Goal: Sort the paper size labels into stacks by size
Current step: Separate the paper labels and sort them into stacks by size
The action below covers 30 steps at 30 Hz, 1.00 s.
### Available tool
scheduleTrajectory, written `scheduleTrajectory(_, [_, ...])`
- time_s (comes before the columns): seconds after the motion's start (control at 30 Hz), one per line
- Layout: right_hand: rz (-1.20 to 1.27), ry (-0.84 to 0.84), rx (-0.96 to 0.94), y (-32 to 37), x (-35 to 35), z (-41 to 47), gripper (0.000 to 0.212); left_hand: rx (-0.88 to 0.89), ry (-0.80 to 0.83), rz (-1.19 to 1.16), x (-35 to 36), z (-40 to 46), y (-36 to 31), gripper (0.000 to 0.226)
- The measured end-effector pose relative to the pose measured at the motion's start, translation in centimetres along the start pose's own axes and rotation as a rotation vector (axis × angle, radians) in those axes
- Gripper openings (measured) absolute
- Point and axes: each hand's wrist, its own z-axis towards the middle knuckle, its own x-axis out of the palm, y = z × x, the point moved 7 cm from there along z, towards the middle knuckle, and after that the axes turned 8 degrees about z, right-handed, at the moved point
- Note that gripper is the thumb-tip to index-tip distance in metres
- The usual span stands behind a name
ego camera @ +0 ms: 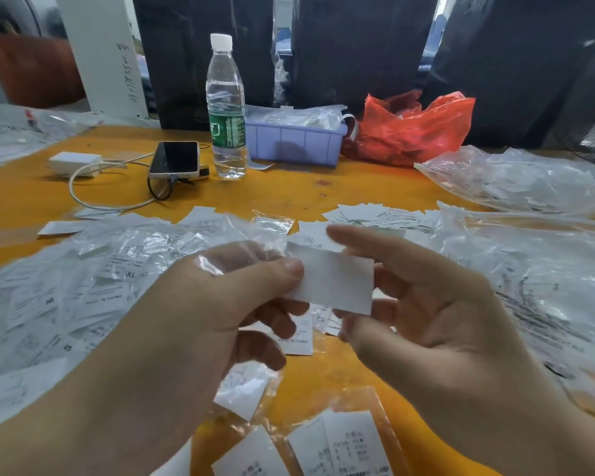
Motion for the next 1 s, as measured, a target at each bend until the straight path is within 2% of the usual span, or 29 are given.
scheduleTrajectory(0.03, [0.075,-0.064,0.096,-1.6,-1.1,-0.7,0.054,0.009,-0.024,0.003,-0.3,0.1,-0.2,0.007])
scheduleTrajectory(0.07, [0.159,-0.053,0.074,-1.9,-1.3,-1.0,0.053,0.016,-0.048,0.005,-0.6,0.2,-0.3,0.003])
scheduleTrajectory(0.1, [0.181,-0.062,0.130,-2.8,-1.7,-1.7,0.048,0.023,-0.060,0.011,-0.7,0.2,-0.6,0.002])
scheduleTrajectory(0.23, [0.245,-0.078,0.227,-3.9,-1.7,-0.8,0.009,0.030,0.014,0.055,-0.4,-0.3,-1.2,0.007])
scheduleTrajectory(0.27, [0.246,-0.099,0.239,-4.0,-1.8,-1.0,0.006,0.027,0.039,0.066,-0.1,-0.5,-1.3,0.008])
scheduleTrajectory(0.53, [0.378,-0.123,0.327,-4.5,-1.2,-1.0,0.010,0.079,0.050,0.130,0.6,-0.7,-1.4,0.006])
scheduleTrajectory(0.77, [0.246,-0.153,0.321,-3.9,-1.9,-1.2,0.014,0.088,0.019,0.126,0.4,-0.8,-1.6,0.021])
scheduleTrajectory(1.0, [0.178,-0.182,0.353,-3.9,-2.1,-1.4,0.014,0.158,-0.008,0.161,0.3,-1.0,-2.4,0.021])
